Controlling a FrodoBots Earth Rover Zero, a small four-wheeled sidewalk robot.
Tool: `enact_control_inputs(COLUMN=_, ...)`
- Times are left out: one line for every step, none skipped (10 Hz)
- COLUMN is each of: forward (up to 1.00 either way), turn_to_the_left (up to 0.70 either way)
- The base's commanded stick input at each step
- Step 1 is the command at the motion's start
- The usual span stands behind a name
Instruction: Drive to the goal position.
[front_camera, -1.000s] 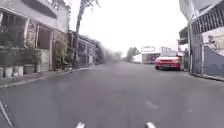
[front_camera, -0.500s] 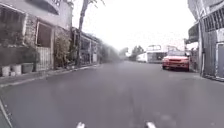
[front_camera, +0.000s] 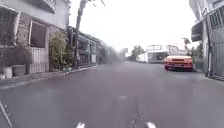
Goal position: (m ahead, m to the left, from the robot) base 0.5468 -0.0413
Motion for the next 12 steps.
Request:
enact_control_inputs(forward=0.85, turn_to_the_left=0.0)
enact_control_inputs(forward=0.85, turn_to_the_left=0.0)
enact_control_inputs(forward=0.85, turn_to_the_left=0.0)
enact_control_inputs(forward=0.85, turn_to_the_left=0.0)
enact_control_inputs(forward=0.85, turn_to_the_left=-0.01)
enact_control_inputs(forward=0.85, turn_to_the_left=-0.06)
enact_control_inputs(forward=0.85, turn_to_the_left=-0.24)
enact_control_inputs(forward=0.85, turn_to_the_left=-0.31)
enact_control_inputs(forward=0.85, turn_to_the_left=-0.34)
enact_control_inputs(forward=0.85, turn_to_the_left=-0.31)
enact_control_inputs(forward=0.85, turn_to_the_left=-0.15)
enact_control_inputs(forward=0.85, turn_to_the_left=-0.06)
